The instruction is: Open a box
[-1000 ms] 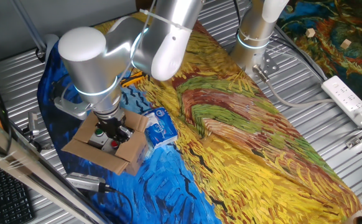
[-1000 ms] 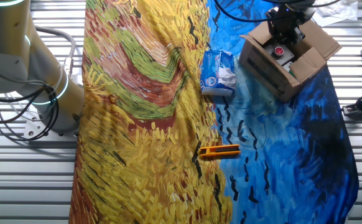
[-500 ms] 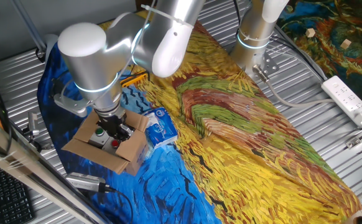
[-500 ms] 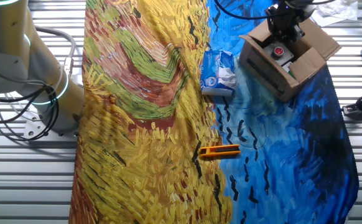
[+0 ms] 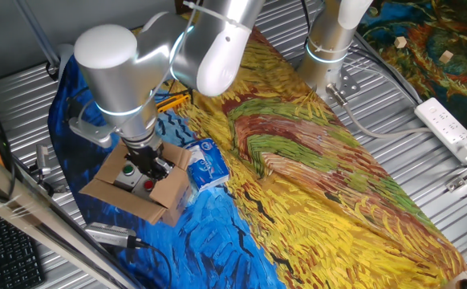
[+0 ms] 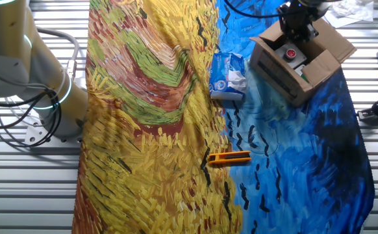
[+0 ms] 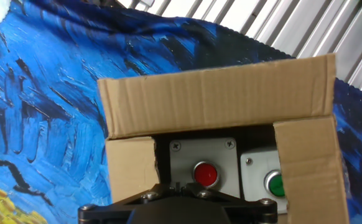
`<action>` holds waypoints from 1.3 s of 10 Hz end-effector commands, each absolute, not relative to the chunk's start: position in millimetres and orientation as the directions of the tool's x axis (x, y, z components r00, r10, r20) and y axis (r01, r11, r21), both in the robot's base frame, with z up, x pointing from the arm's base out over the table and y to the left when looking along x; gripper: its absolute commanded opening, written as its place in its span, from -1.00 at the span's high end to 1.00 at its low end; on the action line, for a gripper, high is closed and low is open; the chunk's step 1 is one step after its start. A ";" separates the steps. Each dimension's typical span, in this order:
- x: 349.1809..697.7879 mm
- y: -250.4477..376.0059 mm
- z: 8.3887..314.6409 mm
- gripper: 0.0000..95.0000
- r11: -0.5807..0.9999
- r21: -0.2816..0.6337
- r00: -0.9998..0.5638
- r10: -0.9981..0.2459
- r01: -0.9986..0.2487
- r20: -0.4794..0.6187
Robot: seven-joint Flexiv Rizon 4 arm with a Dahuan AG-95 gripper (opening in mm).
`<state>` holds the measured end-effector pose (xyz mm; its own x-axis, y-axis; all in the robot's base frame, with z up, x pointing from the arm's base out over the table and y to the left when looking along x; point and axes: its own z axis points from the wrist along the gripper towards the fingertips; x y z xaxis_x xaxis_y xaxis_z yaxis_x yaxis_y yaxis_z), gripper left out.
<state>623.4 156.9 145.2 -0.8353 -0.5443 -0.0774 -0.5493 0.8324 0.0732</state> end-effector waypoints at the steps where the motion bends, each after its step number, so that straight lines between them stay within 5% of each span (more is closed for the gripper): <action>1: 622.6 156.9 147.3 1.00 0.835 0.070 -0.838 -0.541 -0.545 -0.076; 13: 617.8 157.1 158.8 1.00 0.842 0.058 -0.844 -0.532 -0.536 -0.072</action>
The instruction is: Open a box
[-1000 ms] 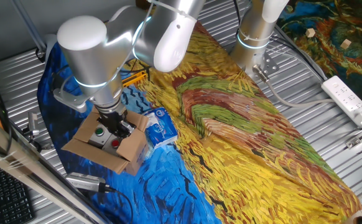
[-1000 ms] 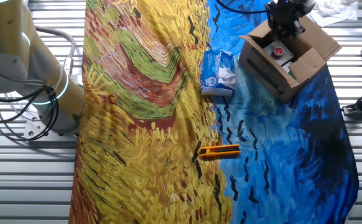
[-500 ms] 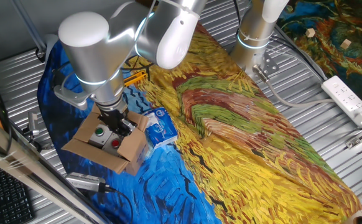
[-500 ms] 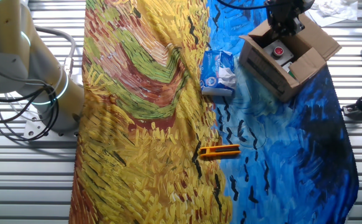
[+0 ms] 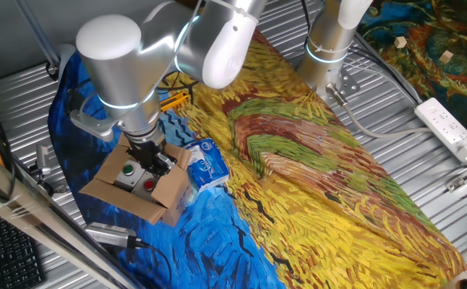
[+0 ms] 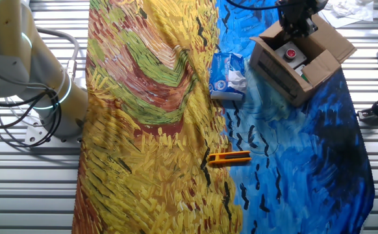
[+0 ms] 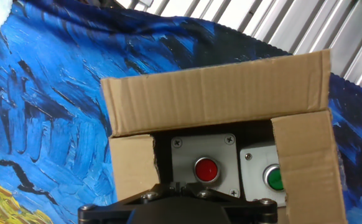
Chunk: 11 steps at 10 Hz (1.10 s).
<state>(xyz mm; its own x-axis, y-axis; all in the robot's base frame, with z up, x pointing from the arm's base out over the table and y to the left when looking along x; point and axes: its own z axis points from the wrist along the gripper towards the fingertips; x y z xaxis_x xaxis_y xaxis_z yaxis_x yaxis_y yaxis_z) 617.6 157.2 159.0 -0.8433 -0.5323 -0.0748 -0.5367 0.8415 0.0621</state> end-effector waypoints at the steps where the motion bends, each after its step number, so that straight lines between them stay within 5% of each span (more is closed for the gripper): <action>1: 617.8 157.1 158.8 1.00 0.843 0.053 -0.844 -0.532 -0.536 -0.070; 11: 617.8 157.1 158.8 1.00 0.778 0.040 -0.778 -0.623 -0.627 -0.078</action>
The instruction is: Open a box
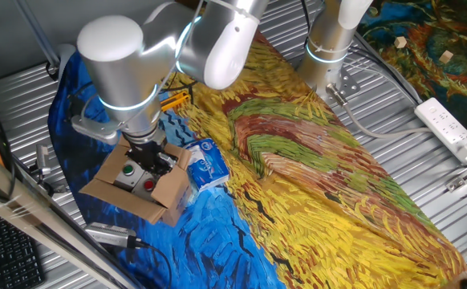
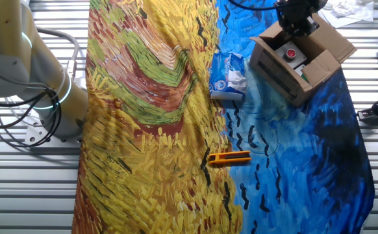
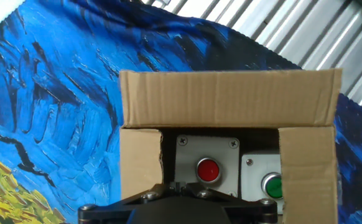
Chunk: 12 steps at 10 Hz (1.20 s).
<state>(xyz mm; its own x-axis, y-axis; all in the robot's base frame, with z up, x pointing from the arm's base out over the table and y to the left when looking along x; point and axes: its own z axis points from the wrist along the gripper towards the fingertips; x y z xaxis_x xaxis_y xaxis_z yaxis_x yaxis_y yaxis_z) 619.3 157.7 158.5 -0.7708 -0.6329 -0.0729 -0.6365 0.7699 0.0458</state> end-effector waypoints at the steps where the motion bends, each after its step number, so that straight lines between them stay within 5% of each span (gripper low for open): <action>1: 617.8 157.1 158.8 1.00 0.785 0.039 -0.785 -0.615 -0.619 -0.081; 12: 594.5 183.8 166.2 1.00 0.836 0.043 -0.836 -0.543 -0.547 -0.079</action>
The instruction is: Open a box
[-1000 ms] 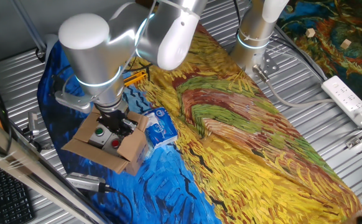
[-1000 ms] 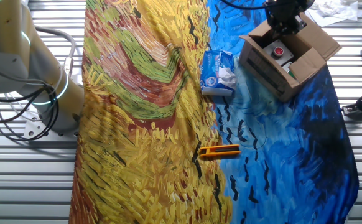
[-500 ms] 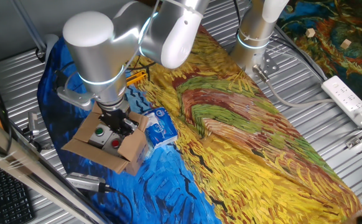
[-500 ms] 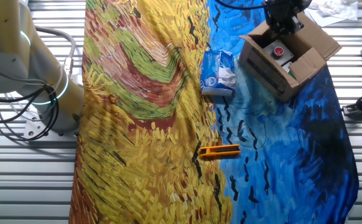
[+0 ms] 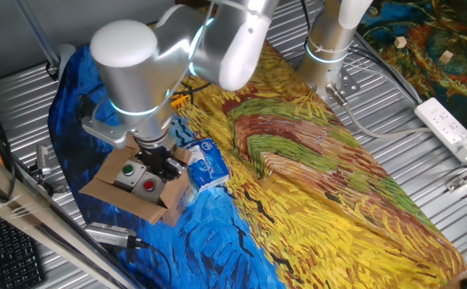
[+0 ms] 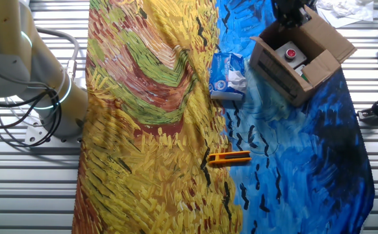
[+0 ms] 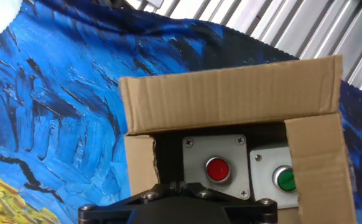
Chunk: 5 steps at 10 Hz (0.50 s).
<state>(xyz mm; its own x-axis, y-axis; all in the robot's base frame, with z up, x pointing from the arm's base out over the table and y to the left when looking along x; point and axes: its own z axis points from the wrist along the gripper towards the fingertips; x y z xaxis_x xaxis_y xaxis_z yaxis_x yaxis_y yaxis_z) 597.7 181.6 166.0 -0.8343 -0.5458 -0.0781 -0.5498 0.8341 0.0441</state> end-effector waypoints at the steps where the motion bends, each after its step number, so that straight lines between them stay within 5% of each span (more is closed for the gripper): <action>1: 587.7 187.9 165.4 1.00 0.841 0.041 -0.841 -0.535 -0.540 -0.082; 5: 573.7 204.8 162.3 1.00 0.860 0.029 -0.858 -0.507 -0.510 -0.084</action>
